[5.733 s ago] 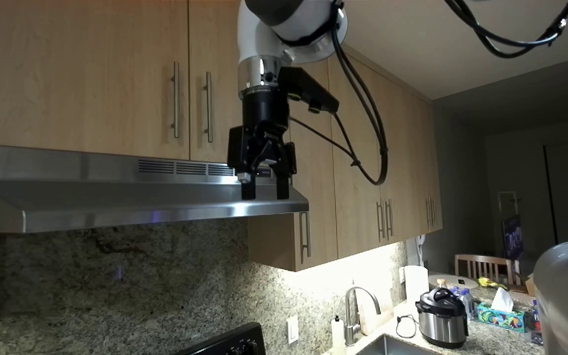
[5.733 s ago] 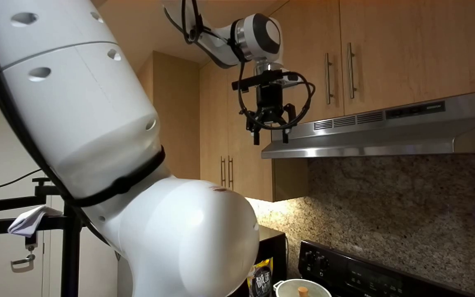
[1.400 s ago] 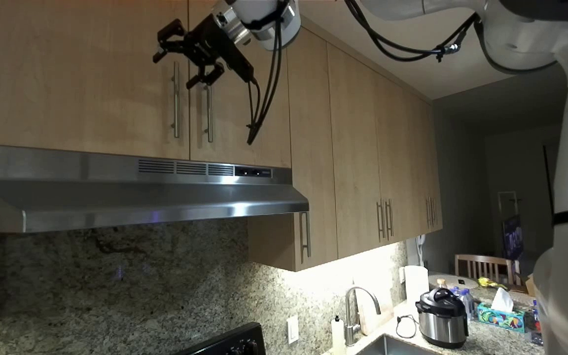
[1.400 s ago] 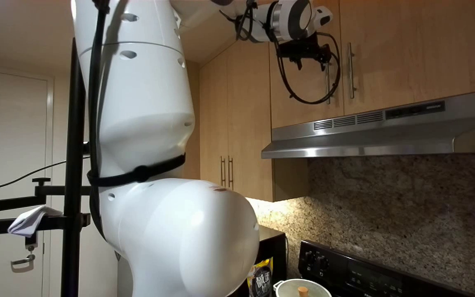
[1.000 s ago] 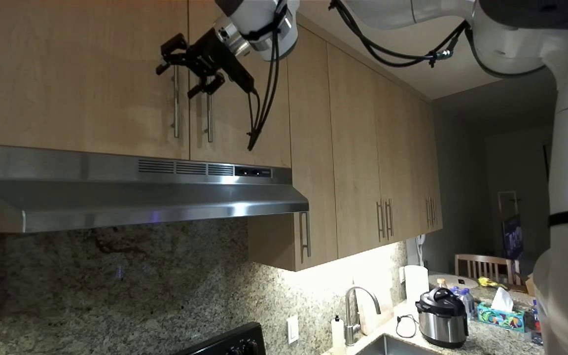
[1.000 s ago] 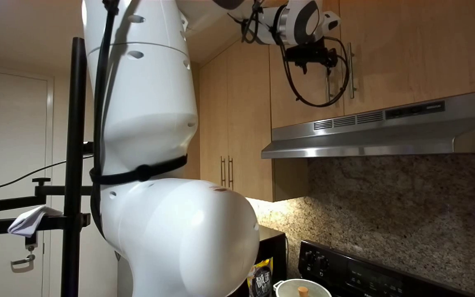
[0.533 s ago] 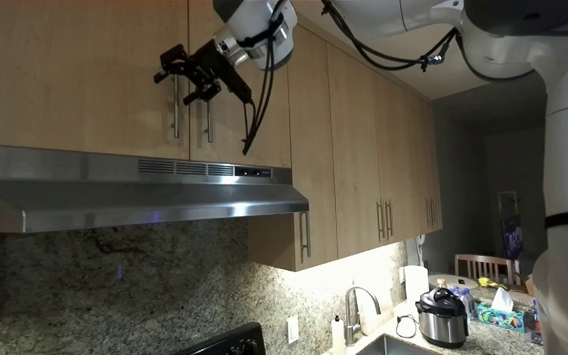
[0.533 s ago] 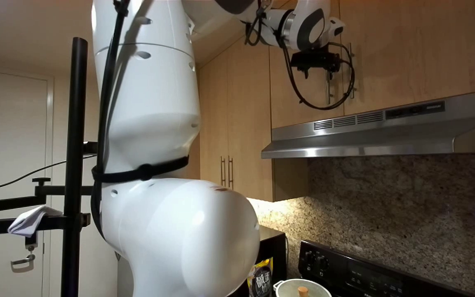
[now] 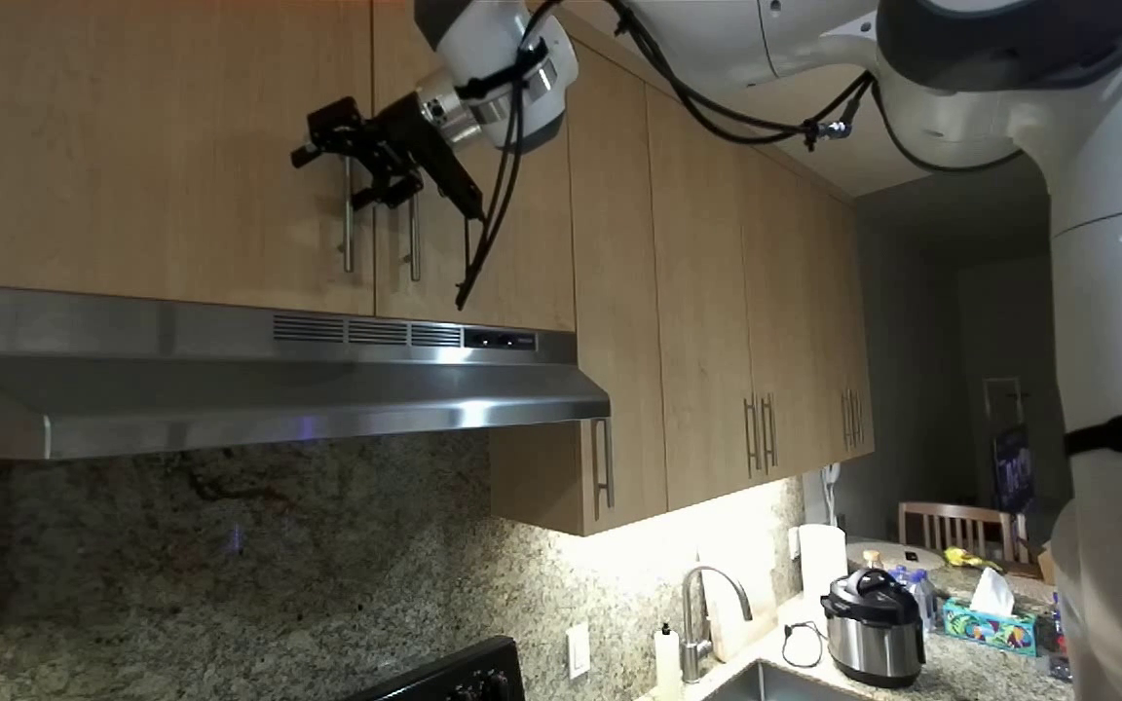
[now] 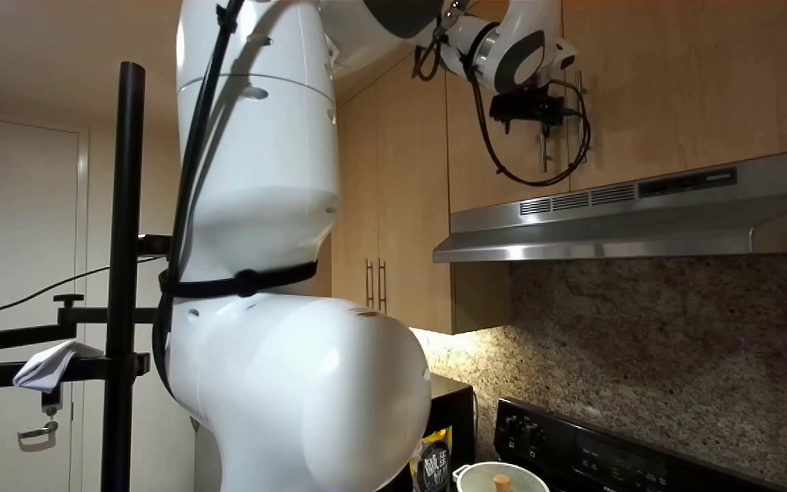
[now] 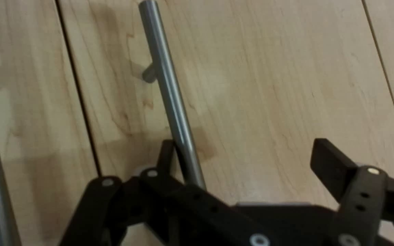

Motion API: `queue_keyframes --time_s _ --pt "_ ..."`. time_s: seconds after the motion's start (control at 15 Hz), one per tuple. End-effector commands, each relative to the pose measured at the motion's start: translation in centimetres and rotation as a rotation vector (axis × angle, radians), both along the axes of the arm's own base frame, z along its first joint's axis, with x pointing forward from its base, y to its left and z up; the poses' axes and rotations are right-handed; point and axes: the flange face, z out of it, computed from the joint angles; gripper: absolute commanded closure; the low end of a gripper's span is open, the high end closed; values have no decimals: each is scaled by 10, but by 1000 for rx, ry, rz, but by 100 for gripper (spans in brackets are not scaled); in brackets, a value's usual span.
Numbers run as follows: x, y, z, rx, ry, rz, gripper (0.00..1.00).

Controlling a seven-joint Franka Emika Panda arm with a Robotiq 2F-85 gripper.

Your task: Open the top left cabinet door

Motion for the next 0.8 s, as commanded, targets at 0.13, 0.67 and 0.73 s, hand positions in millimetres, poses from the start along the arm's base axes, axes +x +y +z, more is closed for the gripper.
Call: queue_keyframes --time_s 0.13,0.67,0.73 --pt "8 5 8 76 -17 141 0" --pt "1 -15 9 202 16 265 0" --pt "-2 -16 10 208 13 273 0"
